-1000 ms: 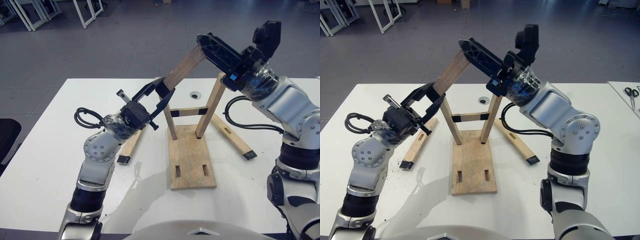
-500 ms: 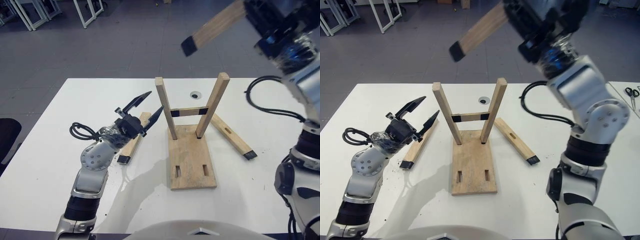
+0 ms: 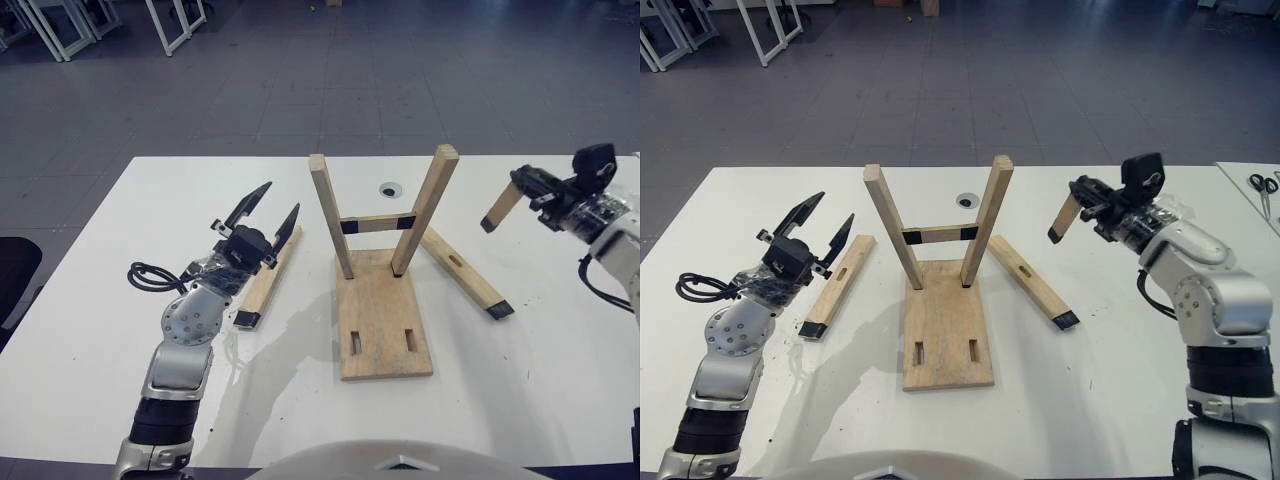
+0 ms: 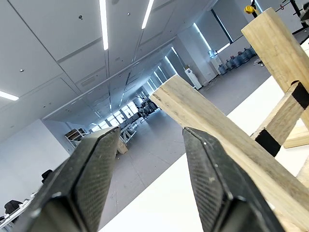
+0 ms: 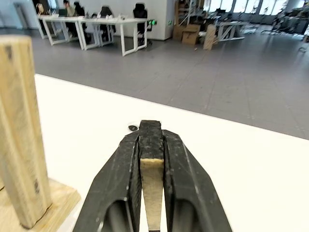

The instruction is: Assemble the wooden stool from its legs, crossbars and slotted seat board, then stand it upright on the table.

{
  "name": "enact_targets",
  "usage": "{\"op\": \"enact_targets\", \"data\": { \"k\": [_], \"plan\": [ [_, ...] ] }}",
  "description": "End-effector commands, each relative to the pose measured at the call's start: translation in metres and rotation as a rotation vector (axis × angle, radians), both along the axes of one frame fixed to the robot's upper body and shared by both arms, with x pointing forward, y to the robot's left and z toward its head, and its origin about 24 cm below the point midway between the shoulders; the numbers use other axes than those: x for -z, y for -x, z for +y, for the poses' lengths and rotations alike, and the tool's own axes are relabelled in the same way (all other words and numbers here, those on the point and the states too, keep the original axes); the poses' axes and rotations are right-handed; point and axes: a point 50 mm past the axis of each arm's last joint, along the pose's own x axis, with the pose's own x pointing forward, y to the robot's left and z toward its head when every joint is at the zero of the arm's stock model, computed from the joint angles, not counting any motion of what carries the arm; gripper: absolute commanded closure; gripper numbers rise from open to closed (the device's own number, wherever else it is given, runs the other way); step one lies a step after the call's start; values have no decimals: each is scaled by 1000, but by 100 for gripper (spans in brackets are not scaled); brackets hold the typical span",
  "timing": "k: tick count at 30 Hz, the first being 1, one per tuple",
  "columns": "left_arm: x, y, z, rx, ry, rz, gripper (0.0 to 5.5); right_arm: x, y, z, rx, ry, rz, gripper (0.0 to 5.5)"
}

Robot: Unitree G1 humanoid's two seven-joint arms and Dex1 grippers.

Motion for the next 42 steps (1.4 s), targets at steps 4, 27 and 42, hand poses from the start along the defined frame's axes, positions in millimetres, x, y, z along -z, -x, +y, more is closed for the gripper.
{"op": "enact_targets", "data": {
  "k": [4,27,42],
  "plan": [
    [6,-1,-1,-4,-12,40,309,24,5,18,-67,9,67,510],
    [10,-1,-1,-13,-6,57,309,31,1,1,28,-165,47,510],
    [12,-1,1,-27,-3,71,309,69,14,-6,-9,104,191,510]
  ]
}}
